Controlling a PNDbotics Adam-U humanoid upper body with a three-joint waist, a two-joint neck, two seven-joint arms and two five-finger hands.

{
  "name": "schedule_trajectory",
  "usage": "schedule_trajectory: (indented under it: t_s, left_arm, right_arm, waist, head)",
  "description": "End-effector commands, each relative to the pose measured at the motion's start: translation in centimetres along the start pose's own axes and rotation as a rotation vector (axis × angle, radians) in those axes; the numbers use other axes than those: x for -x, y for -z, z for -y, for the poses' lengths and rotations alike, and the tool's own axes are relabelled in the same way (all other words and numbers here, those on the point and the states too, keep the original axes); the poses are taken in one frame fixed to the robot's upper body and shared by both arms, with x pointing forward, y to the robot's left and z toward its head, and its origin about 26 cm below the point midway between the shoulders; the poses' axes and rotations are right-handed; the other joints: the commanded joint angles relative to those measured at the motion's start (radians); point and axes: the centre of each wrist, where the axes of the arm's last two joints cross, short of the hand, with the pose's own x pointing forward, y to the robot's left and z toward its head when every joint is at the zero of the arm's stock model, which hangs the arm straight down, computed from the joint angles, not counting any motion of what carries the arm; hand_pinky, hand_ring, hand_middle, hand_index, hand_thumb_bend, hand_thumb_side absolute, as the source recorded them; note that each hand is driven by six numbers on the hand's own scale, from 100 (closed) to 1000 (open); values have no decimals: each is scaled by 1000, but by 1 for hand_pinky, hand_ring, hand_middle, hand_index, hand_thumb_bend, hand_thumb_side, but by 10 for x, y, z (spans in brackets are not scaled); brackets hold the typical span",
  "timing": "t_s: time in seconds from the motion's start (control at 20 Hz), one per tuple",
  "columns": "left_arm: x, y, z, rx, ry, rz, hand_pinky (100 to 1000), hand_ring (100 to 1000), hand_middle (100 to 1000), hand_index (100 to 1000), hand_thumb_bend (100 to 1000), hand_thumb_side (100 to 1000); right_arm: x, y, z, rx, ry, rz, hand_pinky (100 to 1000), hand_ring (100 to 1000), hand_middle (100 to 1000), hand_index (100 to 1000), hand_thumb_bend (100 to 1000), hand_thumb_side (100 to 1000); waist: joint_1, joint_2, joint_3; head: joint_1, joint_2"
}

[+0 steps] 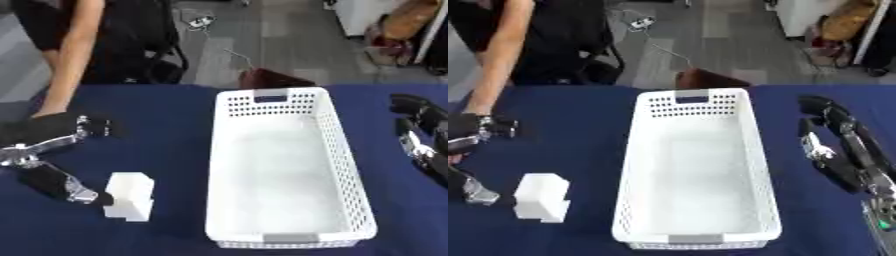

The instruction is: Pick up objects on the table and place them in the box.

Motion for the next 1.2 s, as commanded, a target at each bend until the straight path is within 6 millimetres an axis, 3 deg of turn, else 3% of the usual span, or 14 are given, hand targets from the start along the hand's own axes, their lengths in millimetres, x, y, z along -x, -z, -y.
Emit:
schedule_trajectory:
  t_s: [0.05,0.65,1.2]
  left_arm:
    - [5,3,-4,21,-1,3,715,783,819,899,835,616]
    - [13,23,21,92,-89,23,673,766,802,895,873,640]
    - [17,26,30,158,-137,38,667,761,798,893,870,647]
  right_arm:
    - [-6,4,8,6,-14,27,799,849,893,890,100,719]
    - [-7,6,8,8,-11,33,800,849,893,890,100,721]
    - [-6,5,8,6,-12,32,800,849,894,890,100,725]
  waist:
    - [-2,-17,-1]
    - [-8,-10,-5]
    - [-4,-8,-5]
  head:
    - [15,-10]
    - [16,-11]
    - [17,-6]
